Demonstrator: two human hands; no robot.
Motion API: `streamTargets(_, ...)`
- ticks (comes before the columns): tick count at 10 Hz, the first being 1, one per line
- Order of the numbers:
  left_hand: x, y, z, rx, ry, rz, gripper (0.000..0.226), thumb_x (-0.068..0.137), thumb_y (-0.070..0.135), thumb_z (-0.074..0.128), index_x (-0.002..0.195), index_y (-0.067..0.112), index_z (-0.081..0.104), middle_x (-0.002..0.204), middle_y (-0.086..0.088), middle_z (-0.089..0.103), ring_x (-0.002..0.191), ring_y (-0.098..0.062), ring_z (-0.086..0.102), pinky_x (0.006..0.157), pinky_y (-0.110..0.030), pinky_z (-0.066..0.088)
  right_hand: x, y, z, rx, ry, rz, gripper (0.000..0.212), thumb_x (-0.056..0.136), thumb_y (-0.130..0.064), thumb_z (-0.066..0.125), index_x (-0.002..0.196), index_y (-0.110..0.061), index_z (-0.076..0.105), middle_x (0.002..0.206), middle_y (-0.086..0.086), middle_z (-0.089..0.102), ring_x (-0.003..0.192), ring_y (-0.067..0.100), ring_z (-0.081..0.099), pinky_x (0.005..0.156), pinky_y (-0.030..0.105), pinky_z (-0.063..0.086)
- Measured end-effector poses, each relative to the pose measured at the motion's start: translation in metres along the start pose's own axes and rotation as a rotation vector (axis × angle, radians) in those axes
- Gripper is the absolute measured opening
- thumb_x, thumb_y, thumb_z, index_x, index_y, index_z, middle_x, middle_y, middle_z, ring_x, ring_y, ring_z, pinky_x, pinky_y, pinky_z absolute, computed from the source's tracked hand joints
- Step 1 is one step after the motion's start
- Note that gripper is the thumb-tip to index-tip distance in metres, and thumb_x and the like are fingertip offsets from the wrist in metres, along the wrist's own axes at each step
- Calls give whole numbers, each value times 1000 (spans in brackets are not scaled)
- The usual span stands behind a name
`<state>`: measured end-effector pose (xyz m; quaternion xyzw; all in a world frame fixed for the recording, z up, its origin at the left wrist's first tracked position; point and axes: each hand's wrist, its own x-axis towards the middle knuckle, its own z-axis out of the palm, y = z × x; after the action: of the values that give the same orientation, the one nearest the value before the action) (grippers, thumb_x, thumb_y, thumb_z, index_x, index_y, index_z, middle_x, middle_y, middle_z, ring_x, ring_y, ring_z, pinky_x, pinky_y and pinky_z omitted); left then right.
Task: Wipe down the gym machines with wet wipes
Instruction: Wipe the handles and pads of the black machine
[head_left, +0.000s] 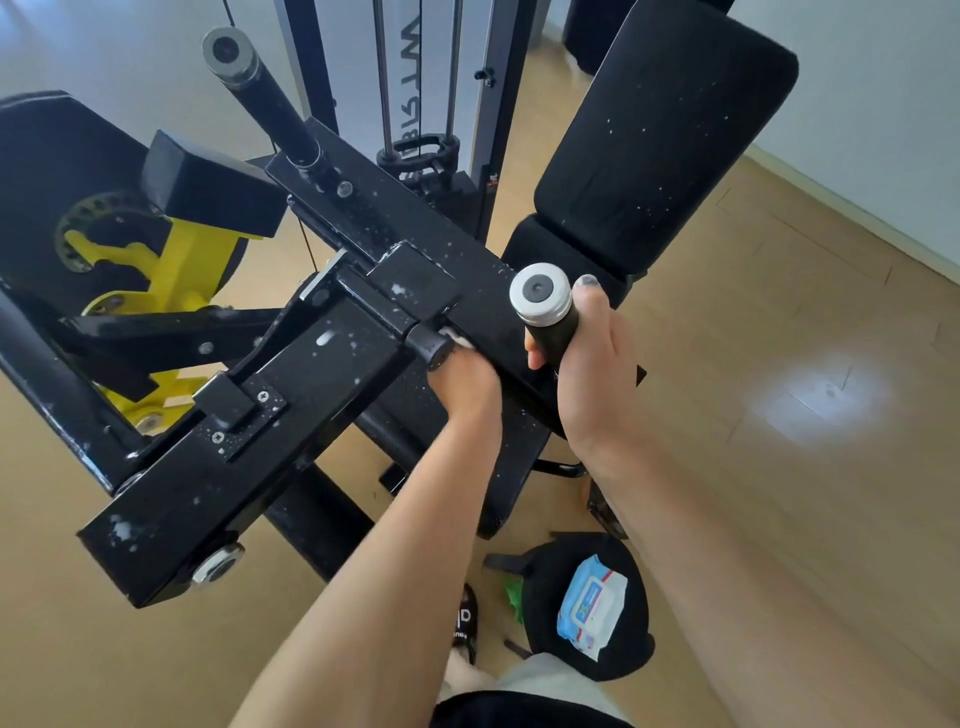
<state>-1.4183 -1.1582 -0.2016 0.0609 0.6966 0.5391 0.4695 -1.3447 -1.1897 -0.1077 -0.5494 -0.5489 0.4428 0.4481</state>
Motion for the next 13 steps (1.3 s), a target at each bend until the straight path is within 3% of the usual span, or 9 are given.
streamTargets(1, -10, -11, -4, 131, -39, 129, 40, 108, 17, 31, 126, -12, 52, 123, -31, 59, 111, -41, 58, 94, -44, 48, -1, -1, 1, 16, 7, -10, 56, 105, -31, 25, 74, 10, 46, 59, 9, 49, 59, 13, 48, 55, 19, 39)
streamTargets(2, -50, -42, -1, 192, -128, 138, 30, 107, 17, 34, 121, -4, 50, 105, -15, 61, 94, -30, 59, 86, -42, 50, -2, -3, 2, 33, 7, -5, 56, 99, -36, 26, 75, 11, 44, 63, 21, 47, 60, 16, 48, 56, 25, 39)
streamTargets(4, -79, -60, -13, 544, -320, 178, 9, 102, 25, 43, 107, 19, 49, 91, 0, 67, 76, -14, 64, 62, -34, 54, -3, -5, 1, 54, 18, 67, 50, 102, -37, 30, 68, -4, 49, 58, 0, 53, 58, 8, 50, 57, 29, 44)
streamTargets(6, -100, -7, -56, 615, -319, 601, 31, 108, 32, 34, 84, 18, 47, 70, 1, 60, 59, -16, 52, 53, -33, 41, -5, -7, -6, 99, -72, 102, 59, 107, -44, 29, 62, -10, 46, 57, -1, 51, 59, 13, 51, 64, 26, 47)
streamTargets(7, -94, 16, -69, 802, -256, 922, 23, 105, 27, 35, 92, 16, 50, 85, 1, 59, 71, -21, 56, 61, -37, 48, -6, -11, -8, 40, -107, 76, 69, 112, -45, 18, 66, -3, 48, 62, 6, 56, 63, 9, 52, 66, 14, 44)
streamTargets(9, -62, 74, -57, 1193, -113, 1234, 26, 73, -10, 68, 86, 10, 57, 88, -5, 42, 81, -25, 49, 60, -32, 46, -15, -14, -2, 88, 73, 52, 67, 113, -40, 20, 78, -11, 70, 77, -1, 70, 81, 10, 65, 79, 20, 50)
streamTargets(11, -29, 88, -34, 1027, -745, 804, 47, 91, 8, 61, 137, 18, 55, 120, 8, 63, 101, -5, 58, 96, -27, 49, -19, -24, 7, 161, 279, 47, 59, 110, -42, 24, 76, -16, 66, 82, -1, 72, 89, 15, 68, 89, 39, 55)
streamTargets(12, -34, 99, -32, 1188, -826, 856, 30, 91, 19, 64, 120, 22, 57, 97, 8, 67, 87, -17, 65, 85, -35, 57, -17, -30, 12, 150, 328, 42, 59, 110, -41, 24, 73, -17, 64, 78, -1, 70, 84, 13, 66, 89, 39, 53)
streamTargets(13, -25, 111, -26, 1329, -867, 1068, 20, 92, 13, 63, 110, 16, 54, 106, -8, 67, 96, -28, 66, 85, -44, 55, -16, -36, 23, 142, 325, -4, 61, 110, -40, 24, 70, -13, 62, 71, 0, 66, 75, 8, 63, 81, 29, 53)
